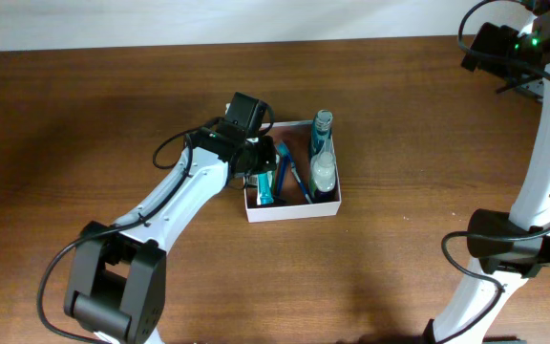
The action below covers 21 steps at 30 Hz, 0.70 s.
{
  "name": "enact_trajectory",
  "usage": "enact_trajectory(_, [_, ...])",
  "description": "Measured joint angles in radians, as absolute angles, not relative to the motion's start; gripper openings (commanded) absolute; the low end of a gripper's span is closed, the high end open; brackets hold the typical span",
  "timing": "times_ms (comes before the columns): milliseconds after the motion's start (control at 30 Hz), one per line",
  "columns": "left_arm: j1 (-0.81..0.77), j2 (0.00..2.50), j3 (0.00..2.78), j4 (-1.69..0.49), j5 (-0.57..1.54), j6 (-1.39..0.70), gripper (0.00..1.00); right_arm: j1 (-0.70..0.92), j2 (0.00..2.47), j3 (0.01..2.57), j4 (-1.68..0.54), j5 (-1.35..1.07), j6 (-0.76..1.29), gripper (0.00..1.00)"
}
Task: Pack container
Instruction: 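Carry the Colgate tube right and lower it into the box, then open the left gripper to drop the tube and withdraw left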
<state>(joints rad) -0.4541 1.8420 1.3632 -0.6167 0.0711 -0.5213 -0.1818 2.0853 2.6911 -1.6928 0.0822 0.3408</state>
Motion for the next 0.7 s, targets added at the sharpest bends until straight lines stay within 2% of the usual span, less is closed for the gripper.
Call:
enact_trajectory(133, [-0.454,1.842,1.363,-0.617,0.071,-0.521,0.15,-0.182,2.085,2.691,-1.693,0.082,0.341,0.98])
enact_trajectory(700, [-0.454,1.874,1.363,-0.617,0.054,-0.521,0.14,-0.182,2.085,2.691,-1.693,0.082,0.340,0.98])
